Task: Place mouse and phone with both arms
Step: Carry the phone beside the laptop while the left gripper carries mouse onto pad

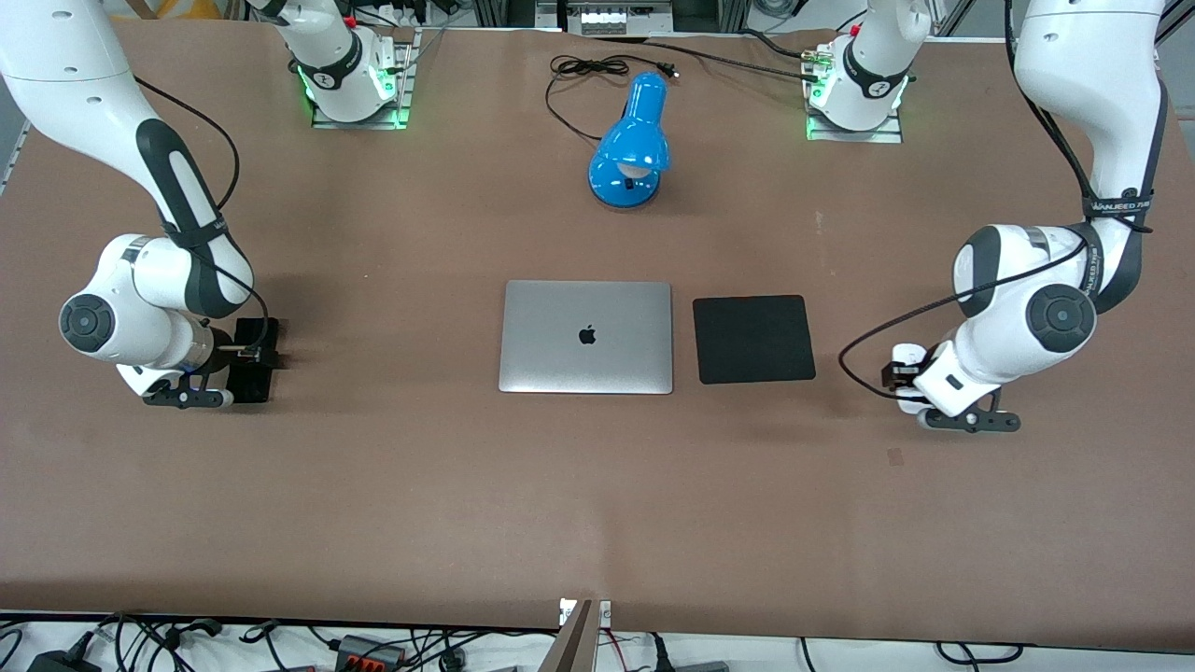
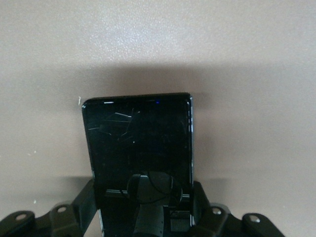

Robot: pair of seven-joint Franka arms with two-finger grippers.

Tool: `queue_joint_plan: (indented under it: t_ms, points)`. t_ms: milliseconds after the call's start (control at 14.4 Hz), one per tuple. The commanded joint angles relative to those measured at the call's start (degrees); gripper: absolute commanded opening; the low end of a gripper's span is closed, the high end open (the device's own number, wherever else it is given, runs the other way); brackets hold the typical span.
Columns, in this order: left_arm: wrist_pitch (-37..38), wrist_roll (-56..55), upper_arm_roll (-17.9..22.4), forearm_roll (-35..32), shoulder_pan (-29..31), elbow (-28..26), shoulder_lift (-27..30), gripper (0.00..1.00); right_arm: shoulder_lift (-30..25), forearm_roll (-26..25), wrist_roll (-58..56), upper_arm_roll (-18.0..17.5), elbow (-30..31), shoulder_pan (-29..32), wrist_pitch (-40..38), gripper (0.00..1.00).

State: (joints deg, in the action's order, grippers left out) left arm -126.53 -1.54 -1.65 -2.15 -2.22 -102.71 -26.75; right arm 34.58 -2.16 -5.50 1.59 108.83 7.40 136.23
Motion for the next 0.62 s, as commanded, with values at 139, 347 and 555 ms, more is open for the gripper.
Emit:
queue_joint_plan:
  t_ms: [139, 347, 555]
  points:
    - [6.4, -2.7, -7.9, -0.8, -1.0, 4.5, -0.3, 0.17, -4.0, 0.6, -0.5, -0.8, -1.4, -1.5, -7.2, 0.17]
    - [3.8, -9.1, -8.0, -1.0, -6.3, 1.9, -2.2, 0.16, -4.8, 1.0, 0.1, -4.0, -5.2, -3.8, -13.2, 0.15]
    - [-5.6, -14.2, -8.0, -1.0, -7.6, -4.7, -2.3, 0.18, -4.3, 1.1, 6.2, -6.1, -6.4, -8.2, -12.8, 0.15]
